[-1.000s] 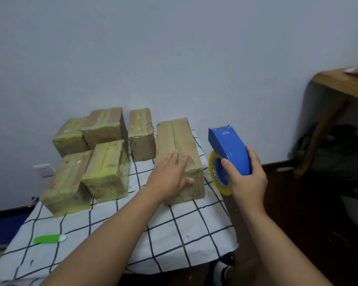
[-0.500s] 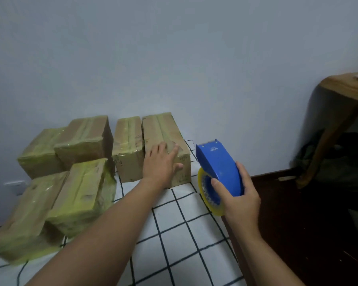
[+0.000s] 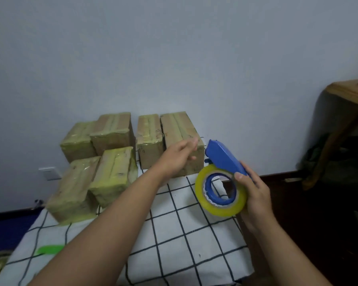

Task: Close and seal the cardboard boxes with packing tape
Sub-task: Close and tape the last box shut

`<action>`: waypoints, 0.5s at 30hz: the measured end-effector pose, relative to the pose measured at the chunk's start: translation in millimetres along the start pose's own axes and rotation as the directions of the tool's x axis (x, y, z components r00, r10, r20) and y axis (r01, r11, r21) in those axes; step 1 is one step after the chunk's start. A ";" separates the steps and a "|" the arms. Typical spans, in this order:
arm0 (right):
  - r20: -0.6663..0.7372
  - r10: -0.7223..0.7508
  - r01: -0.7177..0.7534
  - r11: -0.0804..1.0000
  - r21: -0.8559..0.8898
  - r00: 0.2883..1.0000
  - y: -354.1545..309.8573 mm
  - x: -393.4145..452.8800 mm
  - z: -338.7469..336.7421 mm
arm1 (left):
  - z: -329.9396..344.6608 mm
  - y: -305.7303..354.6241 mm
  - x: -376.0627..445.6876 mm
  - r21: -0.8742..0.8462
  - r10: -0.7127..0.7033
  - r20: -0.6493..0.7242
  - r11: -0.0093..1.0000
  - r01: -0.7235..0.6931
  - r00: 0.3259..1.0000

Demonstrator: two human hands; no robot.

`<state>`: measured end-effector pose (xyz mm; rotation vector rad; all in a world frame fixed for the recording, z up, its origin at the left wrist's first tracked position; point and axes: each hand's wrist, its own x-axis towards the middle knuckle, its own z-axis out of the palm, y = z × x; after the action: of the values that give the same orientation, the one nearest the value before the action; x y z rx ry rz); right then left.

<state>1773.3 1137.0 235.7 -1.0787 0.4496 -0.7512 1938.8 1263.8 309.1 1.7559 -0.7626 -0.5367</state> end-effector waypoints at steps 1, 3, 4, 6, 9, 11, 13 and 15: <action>0.057 0.037 -0.040 0.998 0.056 0.998 -4.0 -6.4 1.8 | -1.7 4.7 -10.1 -0.006 0.026 0.019 1.000 -0.026 0.999; 0.170 0.077 -0.099 0.987 0.129 0.982 -14.8 -22.2 8.6 | -4.6 16.7 -28.9 -0.026 0.058 0.036 0.998 -0.057 0.998; 0.214 0.094 -0.130 0.979 0.158 0.972 -20.4 -30.9 12.1 | -6.0 23.1 -37.6 -0.036 0.071 0.036 0.997 -0.069 0.997; 0.281 0.128 -0.196 0.953 0.231 0.951 -30.1 -46.2 19.3 | -9.4 35.7 -54.3 -0.038 0.091 0.037 0.995 -0.089 0.995; 0.300 0.140 -0.229 0.930 0.287 0.944 -36.2 -59.7 25.9 | -14.4 56.3 -80.0 -0.001 0.106 0.028 0.994 -0.106 0.994; 0.322 0.128 -0.233 0.921 0.313 0.938 -39.1 -63.0 29.9 | -16.7 70.3 -96.8 0.030 0.145 0.016 0.989 -0.146 0.989; 0.362 0.134 -0.262 0.905 0.334 0.923 -42.9 -66.9 34.0 | -18.7 82.4 -111.3 0.065 0.196 0.018 0.978 -0.196 0.981; 0.435 0.118 -0.296 0.882 0.368 0.893 -47.6 -72.3 39.5 | -19.8 91.9 -122.9 0.124 0.249 0.031 0.960 -0.251 0.968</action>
<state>1735.2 1202.2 293.6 -0.7250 0.0381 -0.3869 1846.3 1347.5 400.7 1.7398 -1.0320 -0.3370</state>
